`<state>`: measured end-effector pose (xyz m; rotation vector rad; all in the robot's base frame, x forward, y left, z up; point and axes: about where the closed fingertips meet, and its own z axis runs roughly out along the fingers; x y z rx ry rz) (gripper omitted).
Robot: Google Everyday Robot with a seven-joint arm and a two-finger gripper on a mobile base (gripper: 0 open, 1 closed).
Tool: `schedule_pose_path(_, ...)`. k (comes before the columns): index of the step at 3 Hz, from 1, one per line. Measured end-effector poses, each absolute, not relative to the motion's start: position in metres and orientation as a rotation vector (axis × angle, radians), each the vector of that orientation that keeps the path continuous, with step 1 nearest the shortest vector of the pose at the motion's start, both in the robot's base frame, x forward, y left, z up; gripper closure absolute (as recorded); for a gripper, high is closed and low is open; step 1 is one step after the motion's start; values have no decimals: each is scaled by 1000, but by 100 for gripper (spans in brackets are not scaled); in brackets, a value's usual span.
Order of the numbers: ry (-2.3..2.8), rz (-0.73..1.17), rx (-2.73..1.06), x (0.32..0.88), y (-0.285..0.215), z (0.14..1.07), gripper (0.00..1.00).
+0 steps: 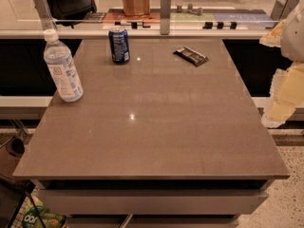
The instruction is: Move rxbar chocolate near blue plastic bottle
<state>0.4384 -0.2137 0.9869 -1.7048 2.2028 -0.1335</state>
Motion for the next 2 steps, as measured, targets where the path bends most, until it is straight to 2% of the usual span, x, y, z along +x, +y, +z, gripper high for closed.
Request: schedule_pose_path(2,2209,-122,-1593,451,-224,991,0)
